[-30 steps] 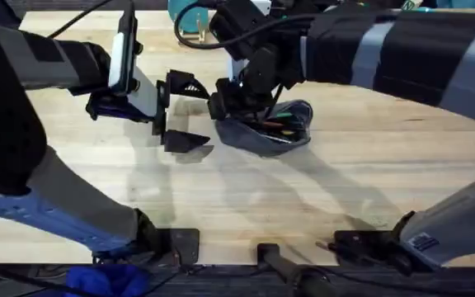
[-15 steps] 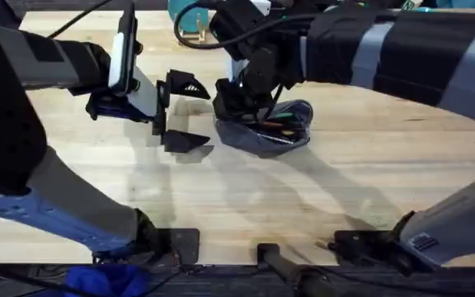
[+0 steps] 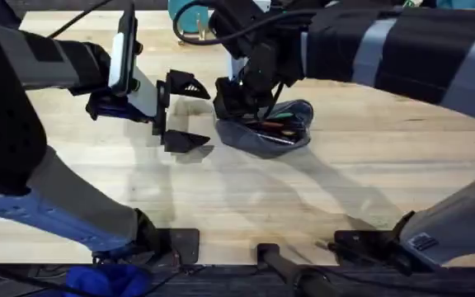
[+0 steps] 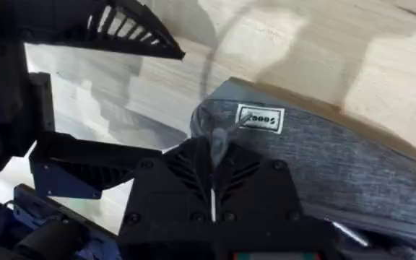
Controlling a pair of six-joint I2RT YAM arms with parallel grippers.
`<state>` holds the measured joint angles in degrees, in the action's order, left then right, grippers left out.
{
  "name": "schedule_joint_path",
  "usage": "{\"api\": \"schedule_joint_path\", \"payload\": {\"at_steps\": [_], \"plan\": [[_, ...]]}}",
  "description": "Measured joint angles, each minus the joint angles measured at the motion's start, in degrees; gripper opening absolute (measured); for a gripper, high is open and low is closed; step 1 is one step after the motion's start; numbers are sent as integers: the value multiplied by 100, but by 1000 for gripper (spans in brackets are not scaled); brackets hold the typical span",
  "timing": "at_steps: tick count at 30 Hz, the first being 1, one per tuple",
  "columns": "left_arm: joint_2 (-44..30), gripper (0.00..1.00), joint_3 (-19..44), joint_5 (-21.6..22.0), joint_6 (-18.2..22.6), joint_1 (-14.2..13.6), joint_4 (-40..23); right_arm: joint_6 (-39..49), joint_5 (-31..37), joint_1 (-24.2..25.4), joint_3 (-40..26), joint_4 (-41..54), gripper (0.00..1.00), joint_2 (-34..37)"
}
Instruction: Unzip the bag, pick up the pens from the table one at a time and place them inside, then zip the bag closed.
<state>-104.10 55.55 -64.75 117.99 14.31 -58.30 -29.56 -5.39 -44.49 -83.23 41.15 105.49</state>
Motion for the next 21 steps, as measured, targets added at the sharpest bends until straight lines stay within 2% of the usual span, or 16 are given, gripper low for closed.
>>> {"api": "schedule_joint_path", "payload": {"at_steps": [21], "plan": [[0, 993, 0, 0, 0, 0, 4, 45, 26, -9, -404, 374, 32, -120]]}}
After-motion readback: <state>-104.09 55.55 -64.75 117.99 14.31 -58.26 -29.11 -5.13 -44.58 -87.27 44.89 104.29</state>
